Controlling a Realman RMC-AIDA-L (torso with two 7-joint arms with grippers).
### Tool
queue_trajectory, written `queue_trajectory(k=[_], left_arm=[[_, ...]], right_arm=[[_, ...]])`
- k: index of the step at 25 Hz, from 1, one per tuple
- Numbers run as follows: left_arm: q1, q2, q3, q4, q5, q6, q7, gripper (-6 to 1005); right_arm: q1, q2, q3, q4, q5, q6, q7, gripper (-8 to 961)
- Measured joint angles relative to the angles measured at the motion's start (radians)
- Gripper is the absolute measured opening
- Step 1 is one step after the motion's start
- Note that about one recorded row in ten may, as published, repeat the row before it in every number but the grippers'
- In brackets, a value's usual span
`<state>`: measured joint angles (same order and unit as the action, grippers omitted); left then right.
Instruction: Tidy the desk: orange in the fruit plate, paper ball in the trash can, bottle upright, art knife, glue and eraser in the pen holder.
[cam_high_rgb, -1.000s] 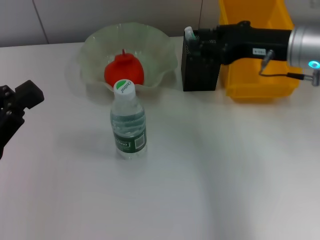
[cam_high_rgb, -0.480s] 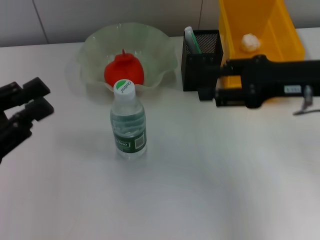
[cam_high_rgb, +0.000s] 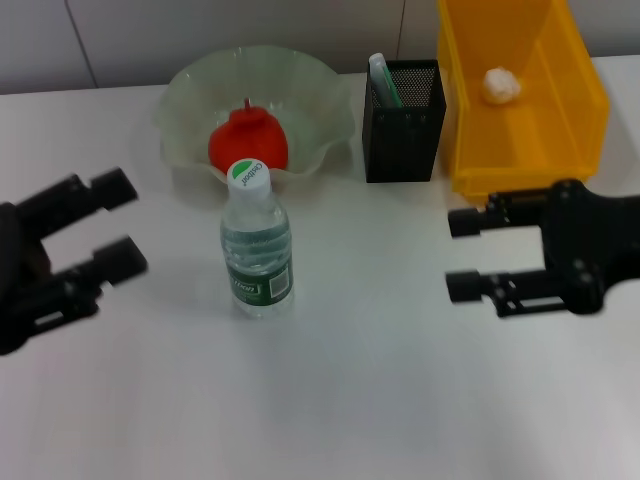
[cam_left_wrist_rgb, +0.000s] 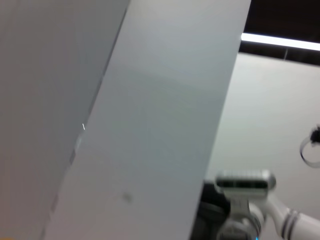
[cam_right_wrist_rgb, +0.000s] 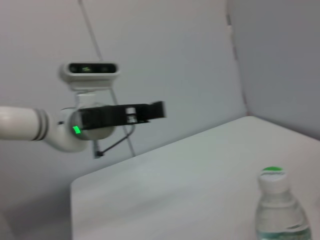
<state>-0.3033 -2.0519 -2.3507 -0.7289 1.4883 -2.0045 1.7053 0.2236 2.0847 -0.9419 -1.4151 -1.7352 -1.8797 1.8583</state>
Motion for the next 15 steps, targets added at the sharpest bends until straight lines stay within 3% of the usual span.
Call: queue_trajectory(k=[8,15], left_arm=[[-0.064,-0.011,0.084,-0.039,0.176,0.050,-0.007,859],[-0.161,-0.009,0.134,-0.016,0.302,0.111,0.016,842]], right_arm=[[-0.048,0.003,0.031,-0.057,0.007,-0.071,-0.006,695],[-0.063,0.005,0.042,-0.104,0.025,-0.166,-0.007,696]])
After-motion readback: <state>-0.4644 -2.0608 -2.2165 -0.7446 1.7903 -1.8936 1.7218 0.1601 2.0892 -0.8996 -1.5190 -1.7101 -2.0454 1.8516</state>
